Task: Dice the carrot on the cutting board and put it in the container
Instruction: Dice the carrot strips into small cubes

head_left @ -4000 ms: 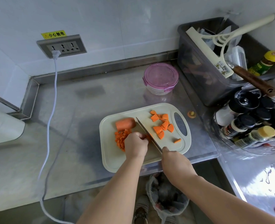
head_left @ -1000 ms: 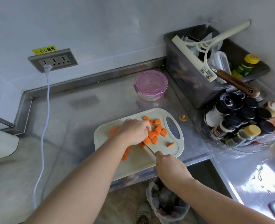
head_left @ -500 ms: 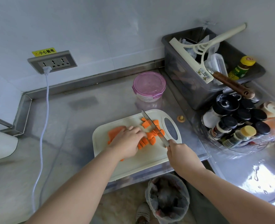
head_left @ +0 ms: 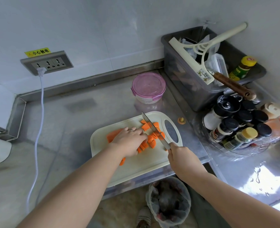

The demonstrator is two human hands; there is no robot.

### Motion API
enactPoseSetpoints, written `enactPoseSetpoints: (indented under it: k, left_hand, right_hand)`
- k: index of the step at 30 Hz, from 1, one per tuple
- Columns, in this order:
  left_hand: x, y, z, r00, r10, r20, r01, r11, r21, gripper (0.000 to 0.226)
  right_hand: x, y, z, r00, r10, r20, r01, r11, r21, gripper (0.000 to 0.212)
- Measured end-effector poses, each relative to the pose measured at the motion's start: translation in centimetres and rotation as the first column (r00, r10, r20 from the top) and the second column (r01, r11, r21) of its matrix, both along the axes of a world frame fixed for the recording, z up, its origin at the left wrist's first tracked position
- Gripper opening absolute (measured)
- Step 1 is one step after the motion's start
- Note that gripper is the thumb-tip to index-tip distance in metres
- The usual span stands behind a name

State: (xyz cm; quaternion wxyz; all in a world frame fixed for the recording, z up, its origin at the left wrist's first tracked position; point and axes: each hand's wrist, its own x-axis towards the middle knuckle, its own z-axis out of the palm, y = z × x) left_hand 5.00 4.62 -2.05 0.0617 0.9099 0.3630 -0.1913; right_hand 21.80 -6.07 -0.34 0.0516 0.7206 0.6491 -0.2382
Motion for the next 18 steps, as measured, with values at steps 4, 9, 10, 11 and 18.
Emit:
enactPoseSetpoints:
  k: [4,9,10,11,18]
  left_hand:
    - [-0.1,0.1,-0.2,1.000,-0.012,0.019,0.012,1.000,-0.007,0.042]
    - [-0.2,0.1,-0.3,1.000,-0.025,0.009,0.025,1.000,-0.014,0.047]
    - [-0.3,0.1,-0.3,1.000,-0.022,0.010,0.023,1.000,-0.018,0.045]
    - [-0.4,0.0,-0.3,1.000,-0.020,0.015,0.020,1.000,-0.017,0.043]
    - [-0.7,-0.5,-0.5,0.998,0.001,0.057,-0.002,1.000,0.008,0.038]
  right_hand:
    - [0.0,0.1,0.0,1.000,-0.007,-0.008,0.007,1.000,-0.012,0.028]
    - [0.0,0.0,-0.6,0.999,-0.049,-0.021,0.049,0.999,-0.014,0.025]
    - [0.0,0.0,-0.7,0.999,-0.045,-0.019,0.045,0.999,-0.016,0.025]
    - [0.0,0.0,-0.9,0.998,-0.056,-0.024,0.055,0.998,-0.017,0.025]
    - [-0.2,0.1,-0.9,0.990,-0.115,-0.085,0.114,0.993,-0.013,0.019]
